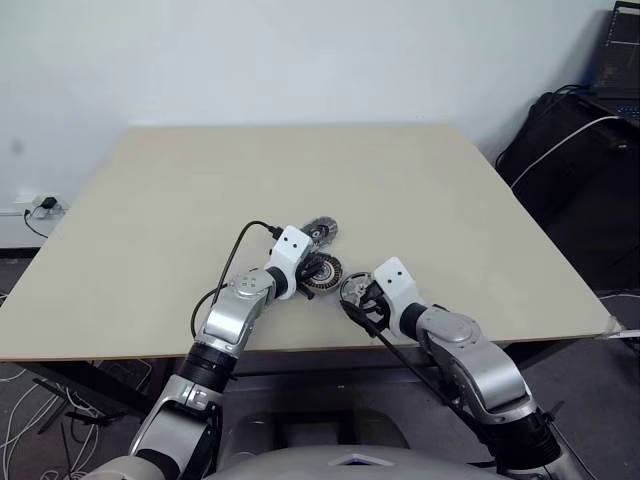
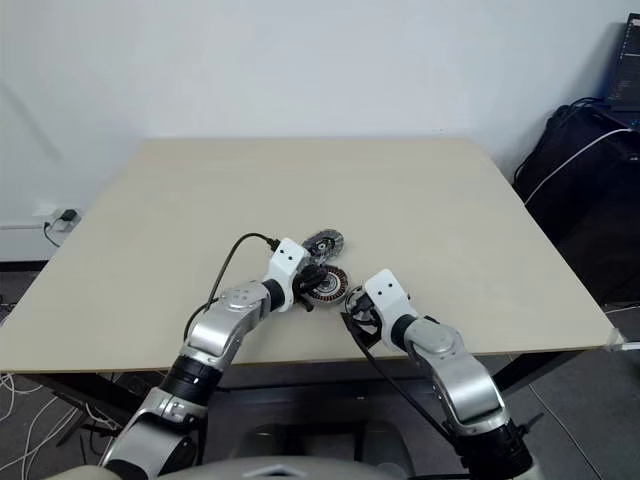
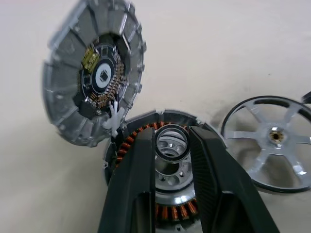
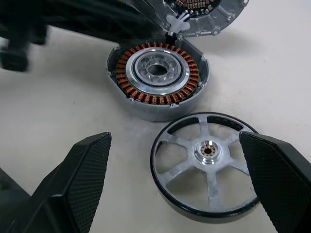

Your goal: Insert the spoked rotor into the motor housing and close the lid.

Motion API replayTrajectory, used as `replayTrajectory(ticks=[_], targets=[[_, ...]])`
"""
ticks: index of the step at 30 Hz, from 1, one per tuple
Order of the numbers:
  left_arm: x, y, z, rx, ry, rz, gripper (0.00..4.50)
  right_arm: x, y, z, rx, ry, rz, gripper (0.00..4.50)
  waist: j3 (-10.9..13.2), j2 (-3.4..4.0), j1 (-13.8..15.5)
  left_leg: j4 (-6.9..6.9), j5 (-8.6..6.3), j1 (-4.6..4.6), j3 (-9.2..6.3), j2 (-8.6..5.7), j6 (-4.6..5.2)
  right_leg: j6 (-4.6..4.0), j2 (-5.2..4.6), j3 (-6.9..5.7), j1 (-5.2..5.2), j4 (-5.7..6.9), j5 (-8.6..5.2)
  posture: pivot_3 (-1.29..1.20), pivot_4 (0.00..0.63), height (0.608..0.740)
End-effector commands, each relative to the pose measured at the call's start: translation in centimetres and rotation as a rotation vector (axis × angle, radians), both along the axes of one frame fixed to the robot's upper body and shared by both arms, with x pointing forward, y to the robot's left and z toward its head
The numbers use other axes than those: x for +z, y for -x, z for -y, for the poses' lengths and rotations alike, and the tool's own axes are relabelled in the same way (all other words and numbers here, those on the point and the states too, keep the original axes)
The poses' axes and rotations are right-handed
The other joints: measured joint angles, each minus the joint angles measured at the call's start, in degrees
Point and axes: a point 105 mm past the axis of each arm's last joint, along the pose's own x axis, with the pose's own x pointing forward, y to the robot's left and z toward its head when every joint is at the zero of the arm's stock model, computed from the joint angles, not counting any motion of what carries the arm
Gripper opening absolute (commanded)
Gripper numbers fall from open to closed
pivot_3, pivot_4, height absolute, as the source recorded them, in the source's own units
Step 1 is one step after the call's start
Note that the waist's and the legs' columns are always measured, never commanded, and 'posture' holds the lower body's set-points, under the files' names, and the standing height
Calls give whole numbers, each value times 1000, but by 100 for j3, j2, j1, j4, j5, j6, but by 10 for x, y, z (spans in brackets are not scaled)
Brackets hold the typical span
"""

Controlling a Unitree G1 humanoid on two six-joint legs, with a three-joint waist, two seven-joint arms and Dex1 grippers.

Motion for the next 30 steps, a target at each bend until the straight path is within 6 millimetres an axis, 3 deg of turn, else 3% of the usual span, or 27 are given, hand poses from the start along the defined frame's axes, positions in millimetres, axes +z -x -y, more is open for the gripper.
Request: replayTrajectory(ticks=[1, 13, 20, 24, 27, 30], targets=[[8, -9, 10, -18, 0, 49, 657, 14, -5, -1, -5, -15, 64, 4500, 0, -1, 2, 0, 0, -3, 0, 0, 1, 0, 0, 0, -1, 0, 0, 0, 0, 740], [-11, -8, 14, -16, -21, 4, 657, 15, -5, 1, -24, -21, 72, 4500, 0, -1, -1, 6, 4, -10, -3, 0, 11, 2, 0, 0, -6, 1, 2, 0, 0, 740], [3, -11, 15, -4, 13, 60, 2950, 16, -5, 1, -22, -20, 72, 4500, 0, -1, -1, 6, 4, -11, -4, 0, 12, 2, -1, -1, -6, 1, 2, 0, 0, 740], [20, -11, 15, -2, 57, 108, 2950, 16, -6, 1, -19, -21, 73, 4500, -1, -1, -1, 8, 4, -11, -4, 0, 12, 2, -2, 0, -6, 2, 2, 0, 0, 740], [27, -6, 11, 3, 75, 126, 2279, 17, -6, 1, -16, -22, 73, 4500, -1, -1, -2, 8, 4, -12, -4, 0, 12, 2, -3, 1, -6, 2, 3, 0, 0, 740], [27, 3, 3, 12, 77, 132, 1295, 17, -8, -2, -14, -24, 72, 4500, -1, 0, -13, 8, 4, -11, -3, 1, 11, 1, -1, 2, -6, 5, 3, 0, 0, 740]])
